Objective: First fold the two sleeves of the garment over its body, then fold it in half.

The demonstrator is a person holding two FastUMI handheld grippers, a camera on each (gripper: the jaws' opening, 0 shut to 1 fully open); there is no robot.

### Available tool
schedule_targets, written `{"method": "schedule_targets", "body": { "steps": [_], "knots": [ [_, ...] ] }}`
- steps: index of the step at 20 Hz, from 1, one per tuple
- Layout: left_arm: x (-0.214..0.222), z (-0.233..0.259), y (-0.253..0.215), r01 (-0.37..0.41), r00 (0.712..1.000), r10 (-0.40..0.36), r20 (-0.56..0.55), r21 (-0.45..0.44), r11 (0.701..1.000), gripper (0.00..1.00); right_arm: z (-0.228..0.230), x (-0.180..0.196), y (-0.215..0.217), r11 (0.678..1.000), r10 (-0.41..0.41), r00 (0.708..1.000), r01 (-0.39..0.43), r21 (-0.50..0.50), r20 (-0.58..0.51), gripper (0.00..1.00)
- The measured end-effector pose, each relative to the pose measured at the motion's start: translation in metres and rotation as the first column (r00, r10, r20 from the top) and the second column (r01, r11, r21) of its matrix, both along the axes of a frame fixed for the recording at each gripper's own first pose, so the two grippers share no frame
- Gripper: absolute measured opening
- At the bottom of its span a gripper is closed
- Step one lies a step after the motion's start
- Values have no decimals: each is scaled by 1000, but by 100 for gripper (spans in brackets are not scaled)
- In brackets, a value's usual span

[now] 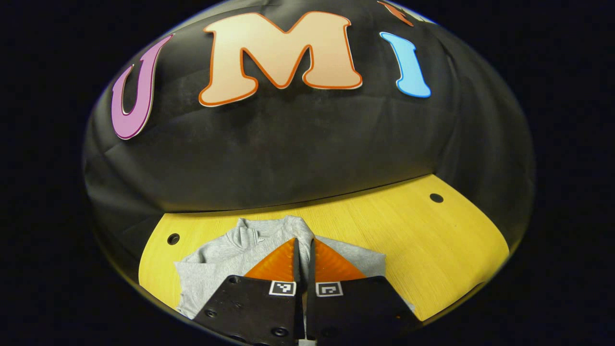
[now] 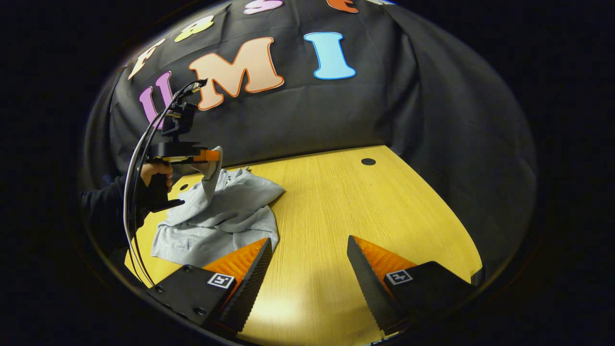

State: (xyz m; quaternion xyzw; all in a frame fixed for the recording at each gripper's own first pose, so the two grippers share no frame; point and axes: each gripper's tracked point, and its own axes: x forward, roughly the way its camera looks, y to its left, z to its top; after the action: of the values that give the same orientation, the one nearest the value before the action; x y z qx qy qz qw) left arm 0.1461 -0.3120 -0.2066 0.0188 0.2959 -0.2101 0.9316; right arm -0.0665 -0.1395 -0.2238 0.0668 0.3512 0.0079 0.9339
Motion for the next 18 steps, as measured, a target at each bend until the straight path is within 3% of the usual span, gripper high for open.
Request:
{"method": "schedule_targets", "body": {
  "steps": [3,4,6,7,8,10,18],
  "knots": [
    [-16,-2,-23,47,998,-49,-38,-54,997,8,-3,0,2,1000,8,1000,-8,7,-4,98],
    [-14,4,-21,43,999,-45,-14,-68,997,24,-3,1,4,1000,14,1000,-14,9,-5,94],
    [-13,19,-18,41,998,-37,50,-81,996,55,-5,3,11,1000,26,1000,-26,16,-5,98],
    [-13,23,-11,33,997,-28,70,-73,997,59,-5,5,15,999,32,999,-32,20,-5,98],
    [-13,26,-2,20,997,-14,82,-67,998,76,-4,8,21,999,38,999,-38,26,-3,98],
    [-17,30,17,-15,996,22,86,-82,997,95,-4,13,32,998,54,999,-54,35,0,98],
    [-52,25,134,-134,985,143,94,-95,986,96,-15,29,84,991,129,992,-128,40,-3,98]
  ]
}}
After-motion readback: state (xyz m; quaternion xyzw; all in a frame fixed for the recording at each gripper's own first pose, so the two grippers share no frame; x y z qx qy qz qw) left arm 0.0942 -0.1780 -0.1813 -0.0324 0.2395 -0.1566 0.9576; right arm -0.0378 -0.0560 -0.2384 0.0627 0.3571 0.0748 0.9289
